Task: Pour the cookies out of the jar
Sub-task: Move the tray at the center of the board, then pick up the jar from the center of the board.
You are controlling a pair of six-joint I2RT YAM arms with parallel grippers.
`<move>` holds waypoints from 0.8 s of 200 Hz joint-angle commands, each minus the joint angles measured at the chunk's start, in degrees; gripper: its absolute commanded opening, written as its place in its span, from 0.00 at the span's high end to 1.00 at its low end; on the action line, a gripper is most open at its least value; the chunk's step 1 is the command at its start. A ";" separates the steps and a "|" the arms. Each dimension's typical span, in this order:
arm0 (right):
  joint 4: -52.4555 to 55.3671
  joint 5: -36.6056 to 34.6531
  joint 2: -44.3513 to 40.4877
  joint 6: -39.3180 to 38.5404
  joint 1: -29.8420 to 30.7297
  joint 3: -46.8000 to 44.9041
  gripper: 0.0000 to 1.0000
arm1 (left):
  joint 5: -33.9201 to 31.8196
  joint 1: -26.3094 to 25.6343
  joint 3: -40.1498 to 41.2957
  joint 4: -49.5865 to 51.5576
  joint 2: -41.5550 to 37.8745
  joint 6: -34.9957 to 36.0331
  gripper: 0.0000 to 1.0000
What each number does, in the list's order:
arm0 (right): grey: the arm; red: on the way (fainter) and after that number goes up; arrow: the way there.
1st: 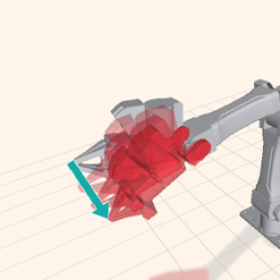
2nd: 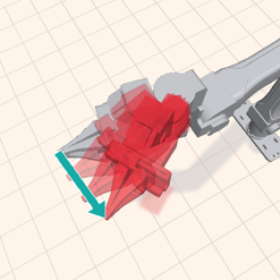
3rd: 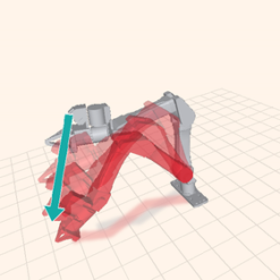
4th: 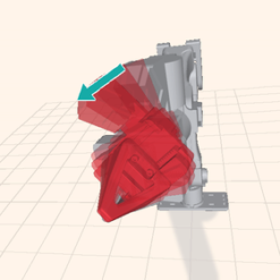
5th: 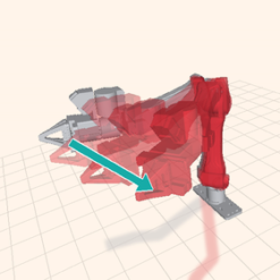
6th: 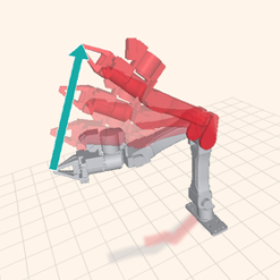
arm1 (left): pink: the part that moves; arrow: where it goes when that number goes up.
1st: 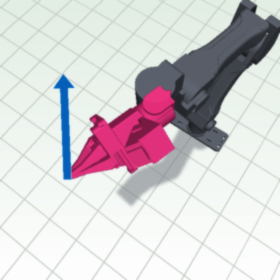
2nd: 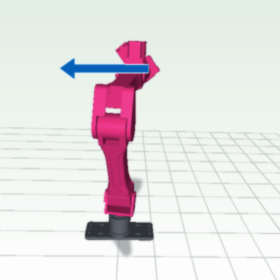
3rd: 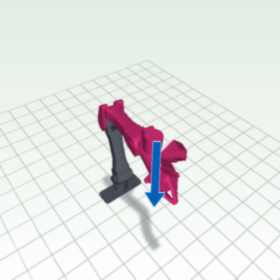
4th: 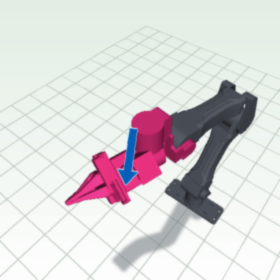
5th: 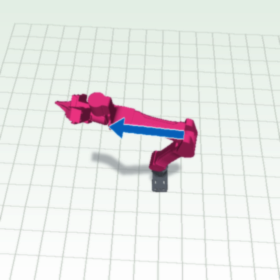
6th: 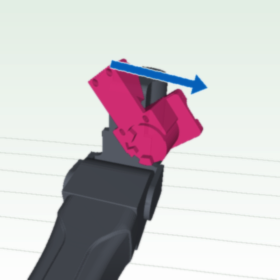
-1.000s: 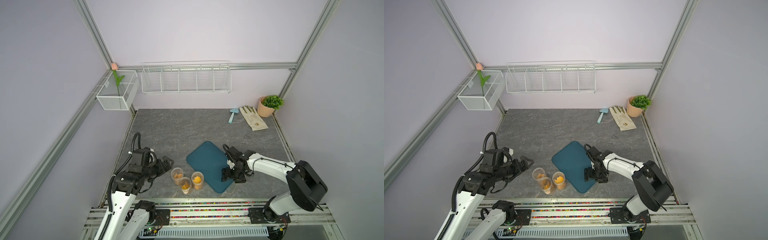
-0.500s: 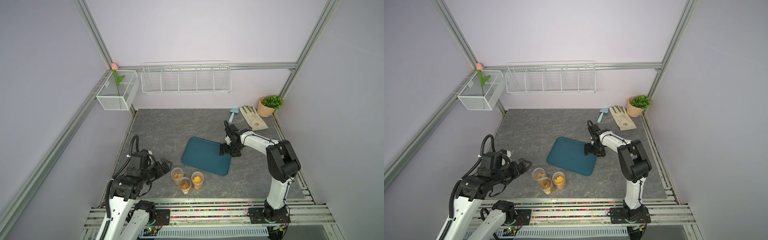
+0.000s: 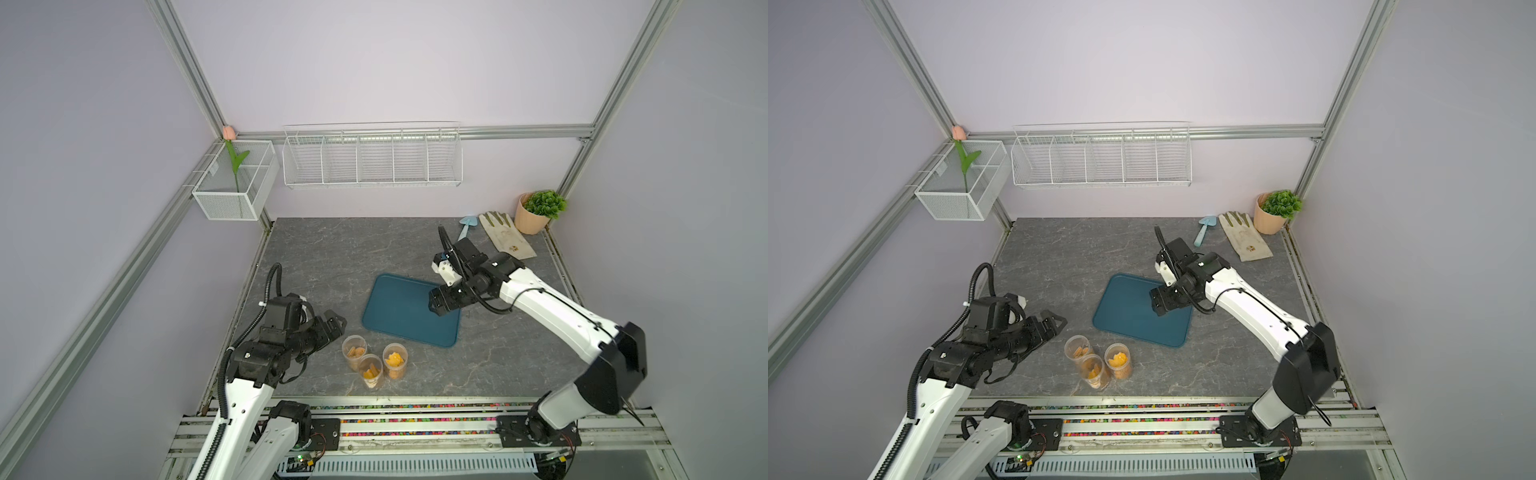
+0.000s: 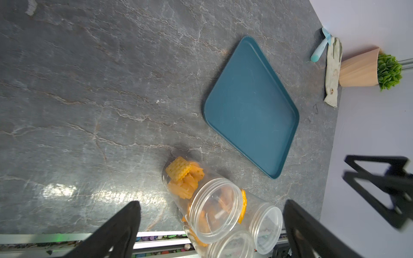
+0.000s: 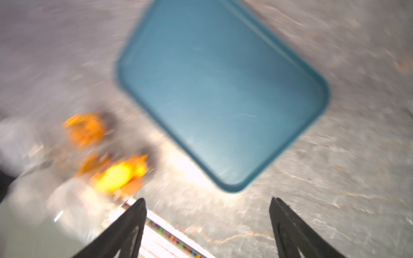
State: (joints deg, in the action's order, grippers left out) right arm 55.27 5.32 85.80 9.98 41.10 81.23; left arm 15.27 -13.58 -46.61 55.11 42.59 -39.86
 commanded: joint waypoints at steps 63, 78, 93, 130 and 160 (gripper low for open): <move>-17.21 12.82 -18.41 -27.90 10.97 -19.36 0.12 | -0.41 -0.13 -4.08 0.90 0.92 4.07 0.01; -14.38 11.34 -15.18 -34.61 14.81 -18.37 0.12 | -0.81 -0.20 -3.27 -0.20 -0.89 2.90 0.00; -12.55 8.73 -12.30 -38.42 17.42 -17.46 0.12 | -1.03 -0.16 -2.81 -1.16 -1.91 2.12 0.00; -14.98 5.90 -7.57 -38.87 19.46 -15.45 0.12 | -1.58 -0.20 -1.77 -0.63 -2.99 1.13 0.01; -14.83 4.75 -3.16 -37.99 20.58 -12.91 0.12 | -1.82 -0.14 -0.69 -0.44 -4.84 -0.67 0.01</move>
State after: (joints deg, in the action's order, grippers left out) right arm 41.34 11.33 80.14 -25.43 60.62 66.08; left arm 14.61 -13.58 -48.47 53.84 39.33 -38.61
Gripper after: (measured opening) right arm 0.880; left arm 0.995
